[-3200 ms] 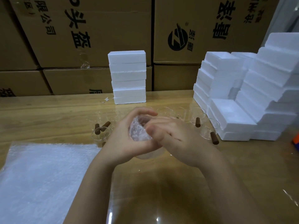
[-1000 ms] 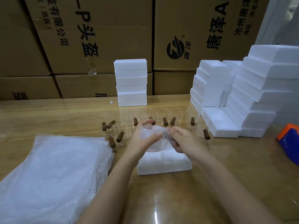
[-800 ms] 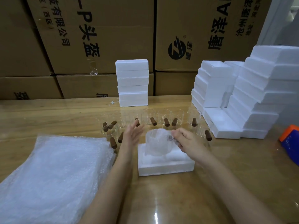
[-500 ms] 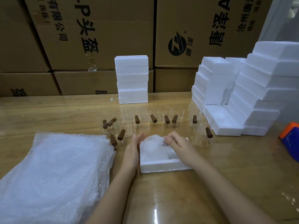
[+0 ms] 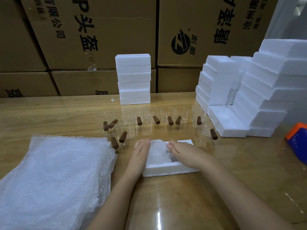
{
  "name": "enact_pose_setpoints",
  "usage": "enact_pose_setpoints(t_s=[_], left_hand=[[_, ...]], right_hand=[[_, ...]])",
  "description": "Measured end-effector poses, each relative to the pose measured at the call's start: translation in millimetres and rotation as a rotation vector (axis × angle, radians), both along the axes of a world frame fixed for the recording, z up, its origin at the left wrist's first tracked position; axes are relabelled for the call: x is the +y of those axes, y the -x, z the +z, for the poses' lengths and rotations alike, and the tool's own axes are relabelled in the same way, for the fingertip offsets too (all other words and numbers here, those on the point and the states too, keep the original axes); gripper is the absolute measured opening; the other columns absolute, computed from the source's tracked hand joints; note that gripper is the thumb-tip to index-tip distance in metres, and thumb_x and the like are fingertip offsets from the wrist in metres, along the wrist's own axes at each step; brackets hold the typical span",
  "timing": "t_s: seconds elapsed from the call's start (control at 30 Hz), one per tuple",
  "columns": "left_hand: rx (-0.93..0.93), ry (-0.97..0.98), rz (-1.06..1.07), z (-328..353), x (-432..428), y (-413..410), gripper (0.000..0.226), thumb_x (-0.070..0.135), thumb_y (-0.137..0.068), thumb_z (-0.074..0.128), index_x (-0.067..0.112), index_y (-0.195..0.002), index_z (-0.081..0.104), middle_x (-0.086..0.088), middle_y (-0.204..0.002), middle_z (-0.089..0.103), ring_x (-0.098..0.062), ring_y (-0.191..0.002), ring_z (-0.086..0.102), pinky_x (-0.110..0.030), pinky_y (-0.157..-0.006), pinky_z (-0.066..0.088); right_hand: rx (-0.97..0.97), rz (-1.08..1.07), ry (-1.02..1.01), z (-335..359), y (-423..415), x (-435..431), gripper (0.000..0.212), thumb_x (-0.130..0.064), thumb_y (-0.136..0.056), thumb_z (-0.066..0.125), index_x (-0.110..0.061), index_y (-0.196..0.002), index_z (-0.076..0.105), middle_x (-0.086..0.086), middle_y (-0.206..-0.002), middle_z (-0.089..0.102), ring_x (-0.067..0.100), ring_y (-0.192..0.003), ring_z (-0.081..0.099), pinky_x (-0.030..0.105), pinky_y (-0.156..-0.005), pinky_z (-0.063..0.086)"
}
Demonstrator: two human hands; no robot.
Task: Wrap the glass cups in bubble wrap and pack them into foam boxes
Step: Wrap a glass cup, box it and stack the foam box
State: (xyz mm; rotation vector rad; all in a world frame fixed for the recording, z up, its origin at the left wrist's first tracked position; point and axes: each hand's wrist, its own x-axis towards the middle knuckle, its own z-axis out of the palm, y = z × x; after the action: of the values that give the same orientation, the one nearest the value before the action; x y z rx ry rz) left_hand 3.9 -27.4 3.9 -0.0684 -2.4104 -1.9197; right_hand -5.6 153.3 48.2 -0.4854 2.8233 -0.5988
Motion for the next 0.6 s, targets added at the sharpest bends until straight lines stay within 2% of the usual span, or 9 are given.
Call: enact_pose_setpoints(t_s=[0.1, 0.17, 0.23, 0.33, 0.43, 0.5, 0.6], left_hand=[[0.027, -0.023, 0.027, 0.5, -0.4, -0.3, 0.02, 0.027, -0.1, 0.041, 0.03, -0.102, 0.061, 0.013, -0.115, 0.053, 0.013, -0.103, 0.047, -0.019, -0.091, 0.033], [0.052, -0.03, 0.038, 0.0, -0.5, -0.3, 0.02, 0.026, -0.1, 0.043, 0.029, -0.101, 0.062, 0.013, -0.115, 0.054, 0.009, -0.106, 0.048, -0.021, -0.094, 0.033], [0.066, -0.036, 0.047, 0.2, -0.3, -0.8, 0.02, 0.025, -0.099, 0.044, 0.031, -0.098, 0.063, 0.013, -0.114, 0.056, 0.007, -0.106, 0.049, -0.02, -0.092, 0.034], [0.071, -0.047, 0.044, 1.0, -0.9, -0.8, 0.019, 0.024, -0.099, 0.046, 0.031, -0.095, 0.063, 0.01, -0.111, 0.058, 0.002, -0.106, 0.051, -0.017, -0.087, 0.036], [0.077, -0.049, 0.037, 1.8, -2.1, -0.5, 0.02, 0.019, -0.098, 0.047, 0.03, -0.095, 0.064, 0.007, -0.112, 0.059, 0.004, -0.104, 0.052, -0.007, -0.083, 0.037], [0.075, -0.035, 0.038, 2.2, -2.4, 0.3, 0.021, 0.018, -0.098, 0.047, 0.03, -0.094, 0.065, 0.006, -0.111, 0.06, 0.012, -0.097, 0.052, 0.0, -0.077, 0.037], [0.079, -0.02, 0.036, 1.6, -2.4, 1.5, 0.023, 0.016, -0.097, 0.047, 0.031, -0.093, 0.065, 0.004, -0.111, 0.06, 0.018, -0.09, 0.052, 0.003, -0.072, 0.036]], right_hand=[[0.094, 0.0, -0.073, 5.4, 0.5, 2.0, 0.034, -0.043, -0.102, 0.025, -0.019, -0.1, 0.049, 0.001, -0.092, 0.057, 0.018, -0.079, 0.053, 0.034, -0.066, 0.038], [0.282, -0.011, 0.004, 8.6, 0.1, 5.2, 0.03, -0.037, -0.102, 0.031, -0.022, -0.111, 0.056, -0.005, -0.111, 0.058, 0.014, -0.097, 0.053, 0.031, -0.078, 0.043], [0.425, 0.065, 0.141, 13.4, -3.5, 5.0, 0.031, -0.034, -0.101, 0.034, -0.029, -0.12, 0.058, -0.015, -0.123, 0.056, 0.007, -0.116, 0.043, 0.026, -0.092, 0.036], [0.413, 0.255, 0.094, 15.8, -8.8, -2.1, 0.034, -0.045, -0.099, 0.036, -0.036, -0.12, 0.061, -0.026, -0.124, 0.056, -0.001, -0.123, 0.033, 0.024, -0.099, 0.02], [0.362, 0.299, -0.05, 10.3, -7.4, -9.4, 0.044, -0.057, -0.096, 0.032, -0.036, -0.123, 0.059, -0.025, -0.129, 0.054, 0.001, -0.13, 0.029, 0.024, -0.104, 0.012], [0.347, 0.295, -0.088, 6.8, -5.6, -13.9, 0.051, -0.064, -0.093, 0.029, -0.035, -0.124, 0.057, -0.023, -0.132, 0.052, 0.0, -0.129, 0.028, 0.024, -0.106, 0.011], [0.327, 0.288, -0.155, 8.1, -4.1, -22.7, 0.062, -0.072, -0.087, 0.022, -0.033, -0.115, 0.062, -0.018, -0.121, 0.06, 0.003, -0.122, 0.038, 0.03, -0.107, 0.019]])
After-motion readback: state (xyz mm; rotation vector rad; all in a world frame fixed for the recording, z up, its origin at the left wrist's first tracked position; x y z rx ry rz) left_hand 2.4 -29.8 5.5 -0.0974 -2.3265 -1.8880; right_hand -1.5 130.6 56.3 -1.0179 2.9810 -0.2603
